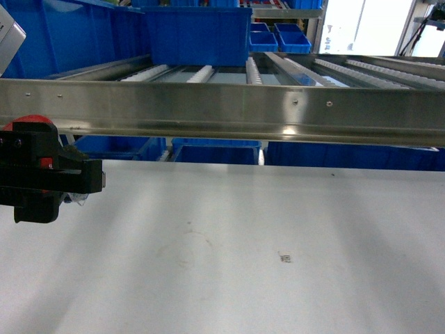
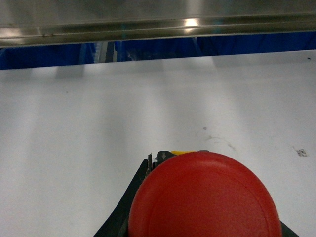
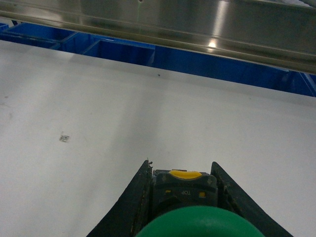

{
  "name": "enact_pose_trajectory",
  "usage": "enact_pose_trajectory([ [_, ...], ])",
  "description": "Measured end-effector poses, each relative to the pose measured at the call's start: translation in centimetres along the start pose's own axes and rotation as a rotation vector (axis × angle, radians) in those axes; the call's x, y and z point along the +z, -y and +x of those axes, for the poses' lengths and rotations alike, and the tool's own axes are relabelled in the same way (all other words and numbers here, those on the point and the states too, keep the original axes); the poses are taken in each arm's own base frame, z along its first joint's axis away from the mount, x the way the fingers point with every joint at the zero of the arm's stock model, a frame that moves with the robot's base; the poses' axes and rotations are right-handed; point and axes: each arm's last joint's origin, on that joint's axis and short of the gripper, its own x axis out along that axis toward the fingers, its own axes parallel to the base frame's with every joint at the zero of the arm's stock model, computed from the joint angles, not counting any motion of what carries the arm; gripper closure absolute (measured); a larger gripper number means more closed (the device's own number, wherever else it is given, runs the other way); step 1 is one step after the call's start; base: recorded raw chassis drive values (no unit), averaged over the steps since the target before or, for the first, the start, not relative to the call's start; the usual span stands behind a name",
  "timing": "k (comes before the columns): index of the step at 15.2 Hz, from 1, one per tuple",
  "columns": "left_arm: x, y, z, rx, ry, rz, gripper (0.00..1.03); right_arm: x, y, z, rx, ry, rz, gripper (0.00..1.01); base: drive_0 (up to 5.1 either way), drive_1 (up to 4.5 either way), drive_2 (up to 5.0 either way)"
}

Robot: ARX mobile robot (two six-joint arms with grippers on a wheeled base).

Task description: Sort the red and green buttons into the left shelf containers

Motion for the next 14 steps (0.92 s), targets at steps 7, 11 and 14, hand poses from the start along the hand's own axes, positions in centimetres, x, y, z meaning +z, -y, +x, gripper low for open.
enact_pose_trajectory([
  [7,0.04,-0.02,0.00,0.001,0.003,-0.001,0.77,0.01,0.00,-0.01,0.000,0.001,0.000,0.73,-4.9,1.79,3.0],
  [11,0.01,-0.03,0.00,0.002,-0.001,0.000,0.77,0.02,0.00,-0.01,0.000,0.001,0.000,0.73,-4.9,1.53,3.3],
  [14,0.02,-0.04,0.01,0.002,0.001,-0.001,0.77,0.03,0.00,-0.01,0.000,0.002,-0.001,0.73,-4.9,1.52,3.3],
])
